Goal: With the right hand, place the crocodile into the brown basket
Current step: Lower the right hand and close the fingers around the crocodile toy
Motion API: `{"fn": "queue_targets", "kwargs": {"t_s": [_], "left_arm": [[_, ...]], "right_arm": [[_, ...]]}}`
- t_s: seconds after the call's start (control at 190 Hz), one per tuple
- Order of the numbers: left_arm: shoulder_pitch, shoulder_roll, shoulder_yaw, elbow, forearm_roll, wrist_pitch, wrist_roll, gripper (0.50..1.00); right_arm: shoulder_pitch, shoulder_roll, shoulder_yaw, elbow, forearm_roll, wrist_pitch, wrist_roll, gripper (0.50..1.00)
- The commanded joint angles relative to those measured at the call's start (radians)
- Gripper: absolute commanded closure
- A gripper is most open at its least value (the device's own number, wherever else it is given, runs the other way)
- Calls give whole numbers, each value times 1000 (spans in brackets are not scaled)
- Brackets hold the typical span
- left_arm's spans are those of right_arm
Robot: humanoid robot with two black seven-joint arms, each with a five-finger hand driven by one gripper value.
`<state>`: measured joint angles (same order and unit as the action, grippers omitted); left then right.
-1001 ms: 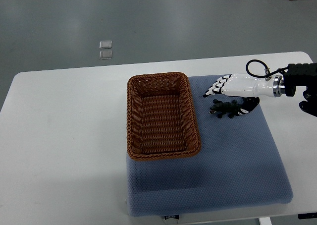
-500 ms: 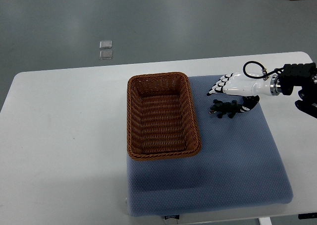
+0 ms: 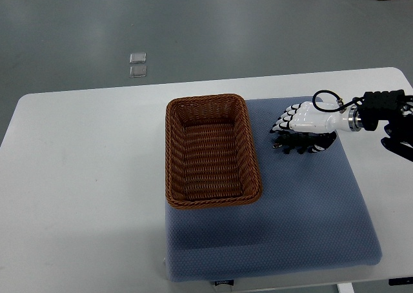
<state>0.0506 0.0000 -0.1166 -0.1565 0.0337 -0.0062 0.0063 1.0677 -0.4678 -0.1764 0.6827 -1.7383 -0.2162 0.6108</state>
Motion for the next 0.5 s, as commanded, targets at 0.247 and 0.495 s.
{"fn": "queue_targets", "kwargs": {"t_s": [0.247, 0.495], "left_arm": [[0, 0, 0, 0, 0, 0, 0, 500], [0, 0, 0, 0, 0, 0, 0, 500]], "right_arm": [[5, -2, -3, 0, -6, 0, 0, 771], [8, -3, -2, 0, -6, 0, 0, 944]]}}
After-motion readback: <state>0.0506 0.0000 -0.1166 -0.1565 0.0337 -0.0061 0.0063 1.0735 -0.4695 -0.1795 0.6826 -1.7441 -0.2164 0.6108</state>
